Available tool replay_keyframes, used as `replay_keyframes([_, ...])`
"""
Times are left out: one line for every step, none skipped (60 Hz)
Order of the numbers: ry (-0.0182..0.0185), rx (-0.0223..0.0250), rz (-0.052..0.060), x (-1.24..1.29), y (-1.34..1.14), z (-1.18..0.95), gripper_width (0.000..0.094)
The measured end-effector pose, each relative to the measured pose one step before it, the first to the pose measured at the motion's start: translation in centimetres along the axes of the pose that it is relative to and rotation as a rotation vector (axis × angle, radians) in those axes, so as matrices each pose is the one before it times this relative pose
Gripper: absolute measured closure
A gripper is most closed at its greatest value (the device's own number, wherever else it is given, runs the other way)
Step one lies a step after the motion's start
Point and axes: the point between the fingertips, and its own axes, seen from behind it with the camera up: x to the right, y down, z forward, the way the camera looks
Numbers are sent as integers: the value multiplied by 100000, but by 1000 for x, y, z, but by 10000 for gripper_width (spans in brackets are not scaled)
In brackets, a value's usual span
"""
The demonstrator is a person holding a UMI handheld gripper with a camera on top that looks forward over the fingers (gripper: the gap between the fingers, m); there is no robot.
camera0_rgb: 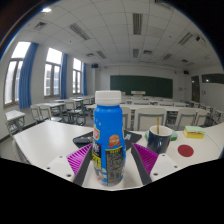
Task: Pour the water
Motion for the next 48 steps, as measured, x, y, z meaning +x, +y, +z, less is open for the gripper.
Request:
replay_keyframes([-580, 291, 67, 518, 66, 594, 130])
replay_keyframes([-459, 281, 170, -129, -133, 288, 132])
replay_keyframes([-429, 355, 197, -96, -131, 254, 133])
replay_keyframes([-364, 346, 246, -117, -132, 241, 133])
replay_keyframes([-325, 192, 222, -123, -72, 191, 134])
replay_keyframes([-96, -119, 188, -317, -99, 82, 135])
replay_keyframes([-45, -125, -5, -44, 44, 110, 137])
replay_keyframes([13, -32, -189, 19, 59, 134, 141])
replay_keyframes([-15, 35, -282, -27, 33, 110, 148])
replay_keyframes([-51, 26, -324, -26, 40, 94, 159])
replay_keyframes([32, -12, -268, -30, 61, 83, 177])
replay_keyframes([174, -23, -53, 99, 83, 225, 193])
replay_keyframes([331, -52, 82, 91, 45, 47, 249])
replay_keyframes([1364, 38, 8, 387, 72, 55, 340])
replay_keyframes([1103, 527, 44, 220, -33, -34, 356])
replay_keyframes([921, 998, 389, 200, -126, -60, 379])
replay_keyframes([512, 601, -483, 160, -31, -183, 407])
replay_keyframes([492, 509, -616, -97, 8, 25, 437])
replay_keyframes([137, 418, -18, -134, -65, -298, 453])
replay_keyframes([162, 434, 758, 78, 94, 387, 474])
replay_keyframes([255, 23, 701, -45, -69, -292, 489])
replay_keyframes([-41, 96, 458, 235, 82, 396, 510])
replay_keyframes([-206, -111, 130, -60, -10, 38, 513])
replay_keyframes([-98, -86, -109, -6, 19, 31, 519])
replay_keyframes([-179, 13, -238, -17, -30, -1, 544])
replay_keyframes([-312, 27, -142, -51, -7, 5, 546])
replay_keyframes([-304, 276, -217, -35, -1, -25, 548])
replay_keyframes([-322, 258, 122, -43, -43, -9, 550])
replay_keyframes([-503, 267, 461, -80, -68, -19, 553])
replay_keyframes([-568, -13, -111, -79, -23, -26, 553])
replay_keyframes([-357, -60, -2, -83, -18, 10, 554])
replay_keyframes([-450, -352, 574, 21, 22, -49, 552])
replay_keyframes([-279, -347, 1031, 87, -30, -65, 552])
replay_keyframes([-248, -344, 1219, 132, -31, -69, 552])
replay_keyframes([-512, -284, 1632, 88, -58, -59, 553])
replay_keyframes([-854, -305, 2222, 42, -61, -24, 553])
replay_keyframes([-1009, -488, 2955, -214, -21, -247, 553])
replay_keyframes([-993, -311, 3550, 267, 162, 295, 552])
replay_keyframes([-678, -565, 4190, 137, -41, -14, 553])
replay_keyframes([-747, -697, 4157, 143, -36, 61, 553])
replay_keyframes([-966, -745, 3872, 92, -44, 97, 553])
replay_keyframes([-1151, -552, 3734, 37, -72, 152, 552])
replay_keyframes([-1430, -182, 3688, -3, -234, 125, 553])
replay_keyframes([-1187, -62, 3904, -695, -412, -253, 553])
replay_keyframes([-2218, 547, 3928, 444, -218, 627, 553])
replay_keyframes([-1362, 196, 4468, -785, -408, -225, 552])
replay_keyframes([-1756, 181, 4581, -133, -300, 233, 552])
replay_keyframes([-1230, 26, 4769, -410, -95, 107, 552])
